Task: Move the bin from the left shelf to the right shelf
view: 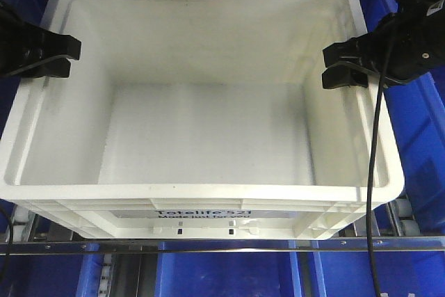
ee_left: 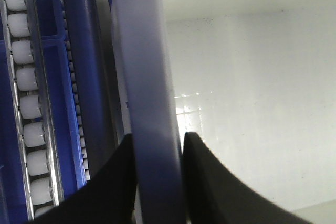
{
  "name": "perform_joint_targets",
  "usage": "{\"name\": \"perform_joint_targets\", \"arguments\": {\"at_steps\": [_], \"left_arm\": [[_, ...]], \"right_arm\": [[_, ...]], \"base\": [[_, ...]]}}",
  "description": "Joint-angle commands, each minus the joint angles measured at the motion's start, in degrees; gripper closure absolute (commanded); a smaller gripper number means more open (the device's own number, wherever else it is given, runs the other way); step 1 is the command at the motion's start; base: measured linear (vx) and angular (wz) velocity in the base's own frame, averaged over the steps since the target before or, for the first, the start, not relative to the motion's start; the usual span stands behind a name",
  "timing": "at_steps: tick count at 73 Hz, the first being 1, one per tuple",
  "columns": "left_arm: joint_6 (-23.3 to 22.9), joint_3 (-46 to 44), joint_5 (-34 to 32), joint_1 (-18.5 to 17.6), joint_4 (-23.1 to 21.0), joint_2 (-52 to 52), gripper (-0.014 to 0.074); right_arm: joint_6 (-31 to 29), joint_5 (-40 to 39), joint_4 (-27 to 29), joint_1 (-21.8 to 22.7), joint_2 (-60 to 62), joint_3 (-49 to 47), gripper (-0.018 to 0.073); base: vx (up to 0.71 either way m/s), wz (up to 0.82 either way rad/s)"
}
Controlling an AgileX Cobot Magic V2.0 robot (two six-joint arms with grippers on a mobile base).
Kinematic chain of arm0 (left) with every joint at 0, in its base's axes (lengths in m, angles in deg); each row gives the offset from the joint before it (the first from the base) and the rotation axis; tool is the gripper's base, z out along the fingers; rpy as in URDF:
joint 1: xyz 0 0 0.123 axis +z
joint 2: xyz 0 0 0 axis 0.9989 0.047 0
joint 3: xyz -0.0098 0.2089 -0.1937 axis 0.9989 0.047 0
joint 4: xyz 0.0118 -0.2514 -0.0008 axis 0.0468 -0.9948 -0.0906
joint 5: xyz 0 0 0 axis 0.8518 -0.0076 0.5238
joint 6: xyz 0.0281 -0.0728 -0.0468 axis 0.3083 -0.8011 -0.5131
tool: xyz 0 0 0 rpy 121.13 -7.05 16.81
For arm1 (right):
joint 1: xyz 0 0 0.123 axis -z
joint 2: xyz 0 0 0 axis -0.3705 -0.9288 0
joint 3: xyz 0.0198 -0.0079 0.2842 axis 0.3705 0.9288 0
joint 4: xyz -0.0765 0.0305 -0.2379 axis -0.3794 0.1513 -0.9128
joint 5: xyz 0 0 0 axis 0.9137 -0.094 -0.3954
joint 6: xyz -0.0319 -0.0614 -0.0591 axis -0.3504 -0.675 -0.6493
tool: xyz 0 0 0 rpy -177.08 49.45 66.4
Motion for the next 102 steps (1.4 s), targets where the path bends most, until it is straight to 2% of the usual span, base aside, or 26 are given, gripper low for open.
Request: {"name": "perform_joint_targets", "arguments": {"at_steps": [1,102], "left_arm": [[1.08,-2.97,-4.72,0.02,-0.55,-2.51,0.0603],[1.08,-2.97,-4.72,0.02,-0.55,-2.51,0.0603]], "right_arm": [[-1.68,-3.70,2.59,0.24,2.60,-2.18,0.0564],[-1.68,-3.70,2.59,0.24,2.60,-2.18,0.0564]], "base": [[0.00,0.00],[-0.01,0.00]]}}
